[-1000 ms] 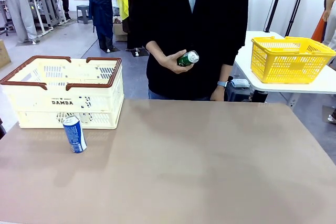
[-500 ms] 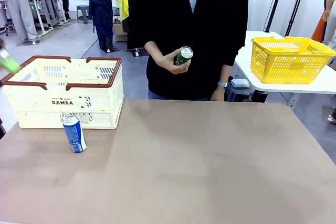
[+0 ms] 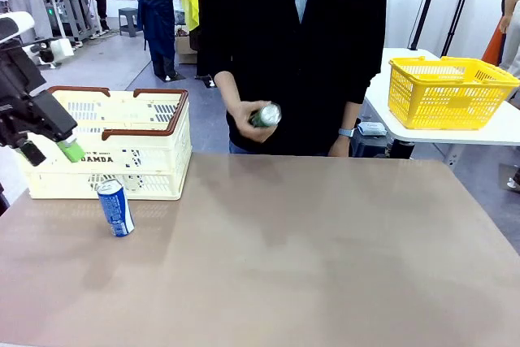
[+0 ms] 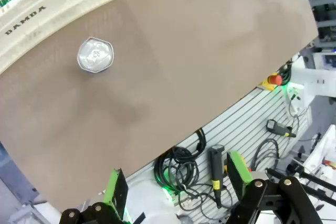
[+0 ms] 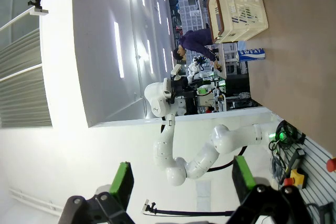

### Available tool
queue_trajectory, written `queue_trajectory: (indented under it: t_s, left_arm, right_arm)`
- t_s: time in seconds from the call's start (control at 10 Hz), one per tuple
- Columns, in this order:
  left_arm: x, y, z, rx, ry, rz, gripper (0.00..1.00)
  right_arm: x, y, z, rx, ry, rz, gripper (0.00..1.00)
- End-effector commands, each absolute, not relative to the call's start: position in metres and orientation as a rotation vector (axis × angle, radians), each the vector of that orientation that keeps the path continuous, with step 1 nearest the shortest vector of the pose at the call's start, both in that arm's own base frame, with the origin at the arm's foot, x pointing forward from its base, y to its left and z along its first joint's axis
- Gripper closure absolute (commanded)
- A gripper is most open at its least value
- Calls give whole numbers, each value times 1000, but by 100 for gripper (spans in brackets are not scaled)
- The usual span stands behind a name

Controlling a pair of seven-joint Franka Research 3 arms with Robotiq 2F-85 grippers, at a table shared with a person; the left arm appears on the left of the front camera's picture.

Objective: Place the drinks into the Shopping basket.
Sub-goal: Pick up one drink and place it into the Shopping basket.

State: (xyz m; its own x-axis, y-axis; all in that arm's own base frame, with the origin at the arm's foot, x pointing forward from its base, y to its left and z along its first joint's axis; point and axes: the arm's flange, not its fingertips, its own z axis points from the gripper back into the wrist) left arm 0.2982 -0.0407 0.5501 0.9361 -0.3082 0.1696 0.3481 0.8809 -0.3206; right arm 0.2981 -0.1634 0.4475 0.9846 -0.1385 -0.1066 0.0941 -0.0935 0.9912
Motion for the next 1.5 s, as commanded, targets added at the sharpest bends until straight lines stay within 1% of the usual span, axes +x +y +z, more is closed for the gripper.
queue_trajectory:
  t_s: [0.0,0.1,0.2,0.3,0.4,0.5,0.6,0.7,0.8,1.0,1.2,1.3,1.4]
  left_arm:
    - [297,-32,553,-350,-114,-331,0]
    - [298,-41,550,-355,-115,-343,0]
    - [303,-53,534,-330,-161,-250,0]
    - [306,-61,524,-310,-157,-241,0]
    - [308,-44,521,-304,-148,-179,0]
    - [312,-3,528,-366,-95,-163,0]
    - [306,58,544,-467,-69,-134,0]
    - [288,122,557,-582,-64,-109,0]
    - [261,184,558,-603,-100,108,0]
    - [228,238,534,-719,-121,200,0]
    - [217,249,521,-752,-133,222,0]
    - [221,238,527,-729,-136,211,0]
    - [230,211,537,-668,-131,197,0]
  right_arm:
    - [298,-164,454,1665,-20,-211,0]
    - [298,-164,454,1665,-20,-211,0]
    - [298,-164,454,1665,-20,-211,0]
    - [298,-164,454,1665,-20,-211,0]
    - [298,-164,454,1665,-20,-211,0]
    - [298,-164,454,1665,-20,-211,0]
    - [298,-164,454,1665,-20,-211,0]
    - [298,-164,454,1665,-20,-211,0]
    - [298,-164,454,1665,-20,-211,0]
    - [298,-164,454,1665,-20,-211,0]
    - [298,-164,454,1665,-20,-211,0]
    - [298,-164,454,1665,-20,-211,0]
    - [298,-164,454,1665,-20,-211,0]
